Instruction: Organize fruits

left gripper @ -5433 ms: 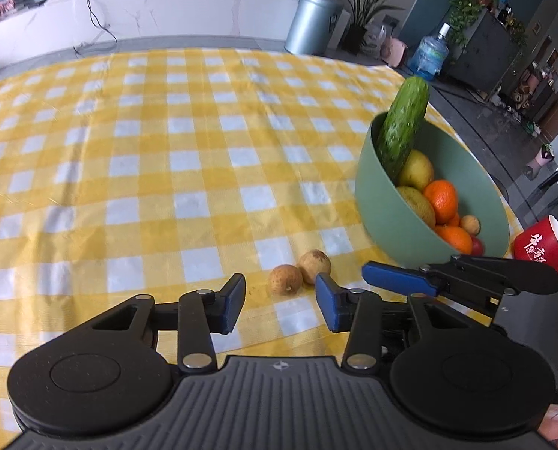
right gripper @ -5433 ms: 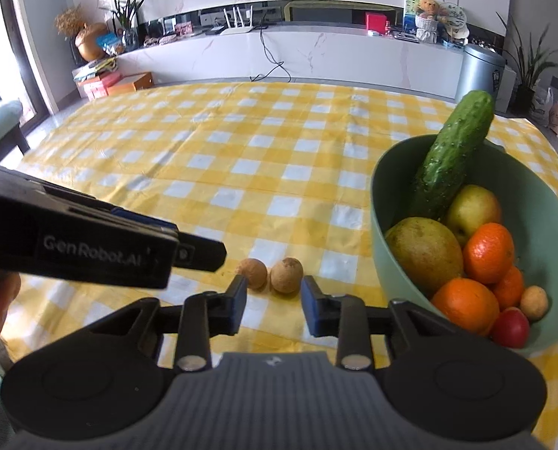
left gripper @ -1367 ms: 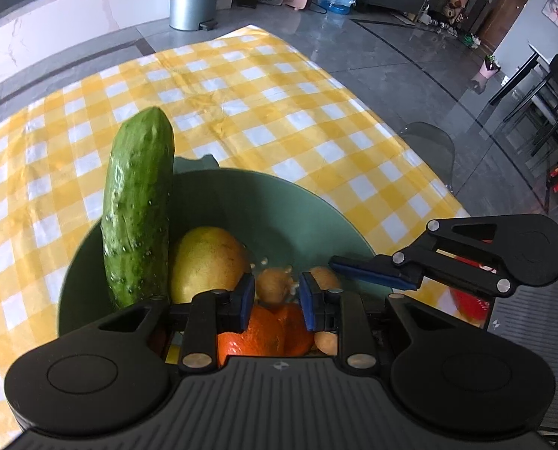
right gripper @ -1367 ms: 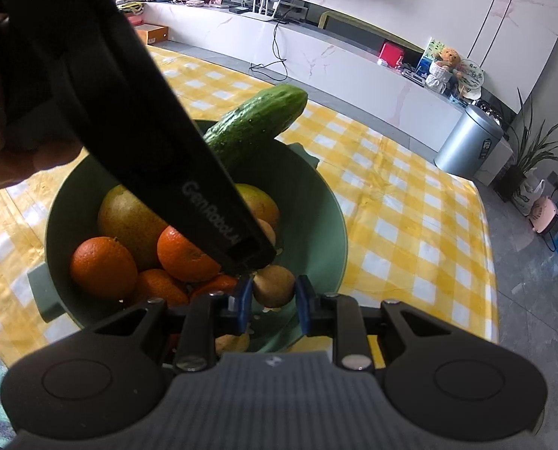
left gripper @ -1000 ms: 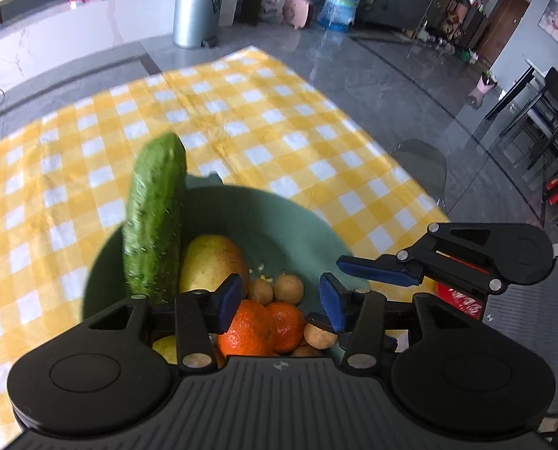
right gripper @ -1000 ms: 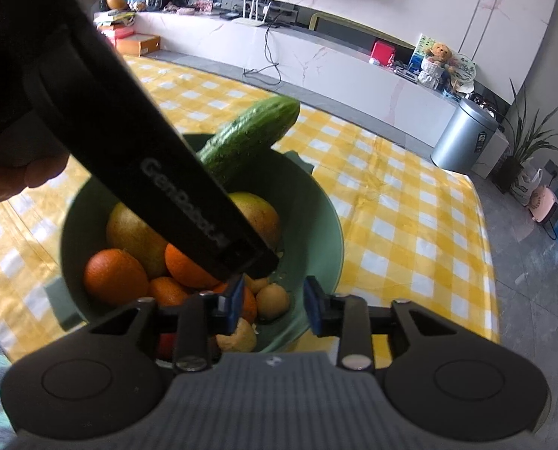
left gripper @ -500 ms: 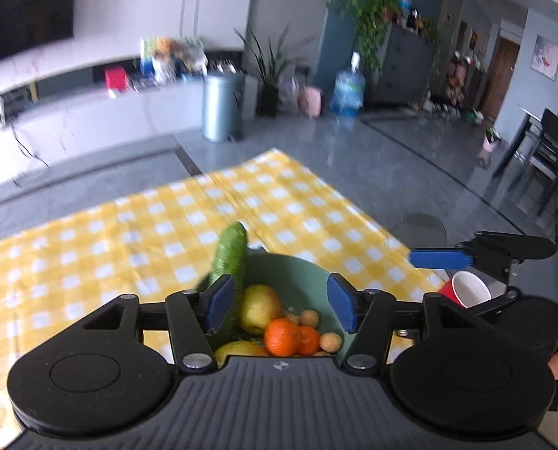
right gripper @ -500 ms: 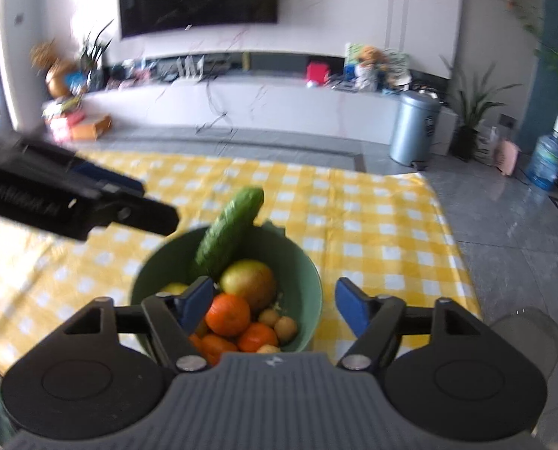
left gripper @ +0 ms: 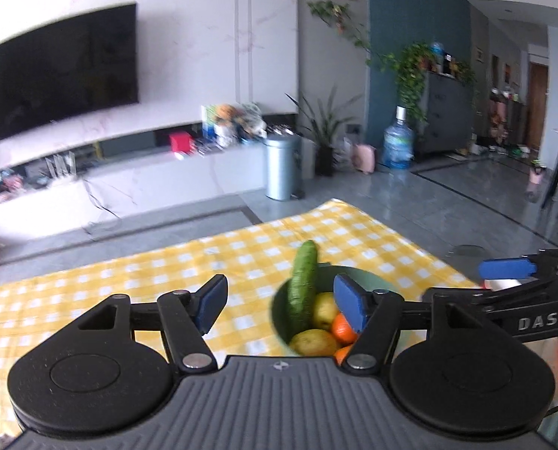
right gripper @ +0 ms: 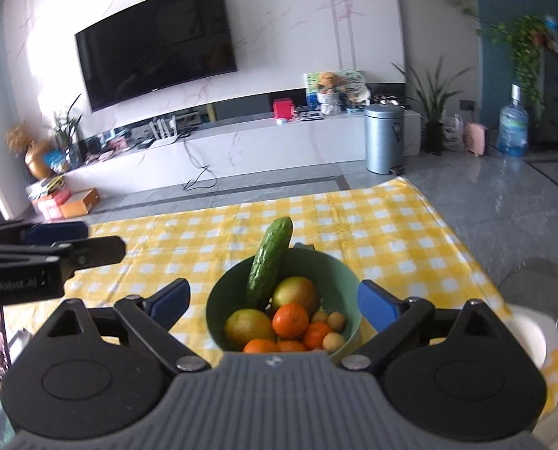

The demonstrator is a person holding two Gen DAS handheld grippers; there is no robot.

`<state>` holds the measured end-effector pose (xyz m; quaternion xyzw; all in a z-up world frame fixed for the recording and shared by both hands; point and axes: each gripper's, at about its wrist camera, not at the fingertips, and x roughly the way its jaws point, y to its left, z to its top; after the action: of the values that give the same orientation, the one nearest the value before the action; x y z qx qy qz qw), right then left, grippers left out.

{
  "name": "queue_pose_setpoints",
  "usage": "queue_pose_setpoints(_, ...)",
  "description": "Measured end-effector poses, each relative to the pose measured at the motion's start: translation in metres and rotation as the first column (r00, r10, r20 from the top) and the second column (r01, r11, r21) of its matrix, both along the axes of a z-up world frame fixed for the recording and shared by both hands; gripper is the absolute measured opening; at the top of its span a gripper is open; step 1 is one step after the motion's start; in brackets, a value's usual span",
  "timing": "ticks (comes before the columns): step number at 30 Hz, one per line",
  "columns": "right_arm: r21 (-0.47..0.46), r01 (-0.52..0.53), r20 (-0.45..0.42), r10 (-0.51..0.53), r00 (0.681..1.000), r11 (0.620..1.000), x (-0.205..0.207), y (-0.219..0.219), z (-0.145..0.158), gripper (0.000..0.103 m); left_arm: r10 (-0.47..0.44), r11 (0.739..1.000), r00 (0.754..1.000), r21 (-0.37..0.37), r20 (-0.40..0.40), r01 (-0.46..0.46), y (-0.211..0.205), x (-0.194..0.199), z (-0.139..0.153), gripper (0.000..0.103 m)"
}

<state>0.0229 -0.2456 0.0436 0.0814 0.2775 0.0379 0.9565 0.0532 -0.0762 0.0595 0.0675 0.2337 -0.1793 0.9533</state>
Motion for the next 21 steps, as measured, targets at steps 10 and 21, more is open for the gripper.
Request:
queue_pose_setpoints(10,-0.076,0.019,-0.013,-0.02,1.0,0.997,-0.019,0.026,-0.024,0.095,0.099,0.993,0.995,0.07,-0.012,-0.098,0.012,-0.019,-0.032,0.089)
queue_pose_setpoints(21,-0.125,-0.047,-0.063,0.039,0.997,0.991,-0.014,0.052,-0.044,0.096,0.204,0.979,0.965,0.035,-0.164,-0.201,0.041,-0.009,-0.056,0.089)
